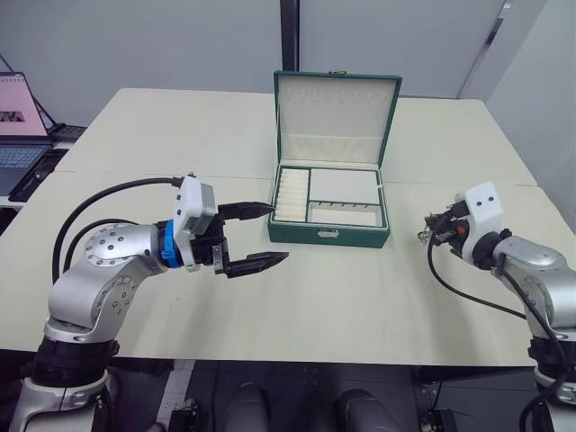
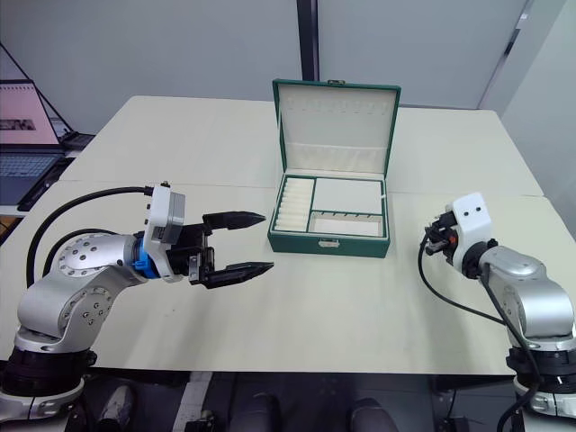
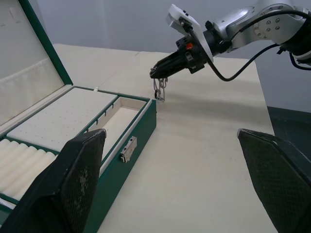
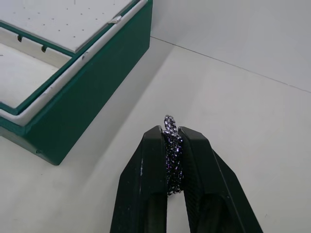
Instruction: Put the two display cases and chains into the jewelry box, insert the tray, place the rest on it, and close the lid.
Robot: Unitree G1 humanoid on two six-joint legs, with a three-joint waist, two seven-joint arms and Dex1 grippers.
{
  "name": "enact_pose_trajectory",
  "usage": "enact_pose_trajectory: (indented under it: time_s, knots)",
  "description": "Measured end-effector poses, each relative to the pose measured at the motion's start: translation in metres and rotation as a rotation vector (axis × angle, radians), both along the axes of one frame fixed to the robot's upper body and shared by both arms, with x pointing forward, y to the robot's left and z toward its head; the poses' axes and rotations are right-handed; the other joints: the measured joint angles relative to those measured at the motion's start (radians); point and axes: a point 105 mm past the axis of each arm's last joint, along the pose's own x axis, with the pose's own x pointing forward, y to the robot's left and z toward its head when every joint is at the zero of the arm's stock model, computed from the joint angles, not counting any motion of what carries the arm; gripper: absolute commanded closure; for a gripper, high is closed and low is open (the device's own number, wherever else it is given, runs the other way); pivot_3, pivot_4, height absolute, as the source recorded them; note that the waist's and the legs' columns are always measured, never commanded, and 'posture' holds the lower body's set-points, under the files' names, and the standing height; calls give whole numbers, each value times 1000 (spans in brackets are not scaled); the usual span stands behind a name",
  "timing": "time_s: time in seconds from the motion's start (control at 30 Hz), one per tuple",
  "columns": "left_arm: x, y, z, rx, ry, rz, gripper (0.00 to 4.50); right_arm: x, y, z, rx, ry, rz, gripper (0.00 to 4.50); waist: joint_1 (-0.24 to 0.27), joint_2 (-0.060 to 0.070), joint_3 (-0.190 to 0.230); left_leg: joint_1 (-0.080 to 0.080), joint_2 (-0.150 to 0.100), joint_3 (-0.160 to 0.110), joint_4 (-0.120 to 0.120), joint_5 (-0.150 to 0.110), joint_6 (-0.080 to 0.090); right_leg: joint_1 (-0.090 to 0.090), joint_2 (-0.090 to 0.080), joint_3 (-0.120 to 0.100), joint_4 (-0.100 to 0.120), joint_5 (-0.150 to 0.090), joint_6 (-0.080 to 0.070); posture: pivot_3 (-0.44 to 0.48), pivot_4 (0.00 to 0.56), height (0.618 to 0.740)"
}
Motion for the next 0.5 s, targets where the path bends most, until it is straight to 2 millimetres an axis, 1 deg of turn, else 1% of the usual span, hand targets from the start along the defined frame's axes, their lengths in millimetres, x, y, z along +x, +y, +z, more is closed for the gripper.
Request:
enact_pose_trajectory:
  time_s: [0.13,0.2,0.4,0.5]
  knots:
    - [0,0,0,-1,1,2,0,0,3,18,-13,-42,16,4225,0,0,0,0,0,0,0,0,0,0,0,0,0,0,0,0,150,740]
    - [0,0,0,-5,1,1,0,0,4,24,-24,-53,19,4225,1,0,0,0,0,0,0,0,0,0,0,0,0,0,0,0,150,740]
    - [0,-2,-1,-15,2,-3,0,0,4,35,-47,-65,23,4225,0,0,0,0,0,0,0,0,0,0,0,0,0,0,0,0,150,740]
    - [0,-2,0,-19,4,-3,0,-2,6,37,-47,-62,36,4225,1,0,0,0,0,0,0,0,0,0,0,0,0,0,0,0,150,740]
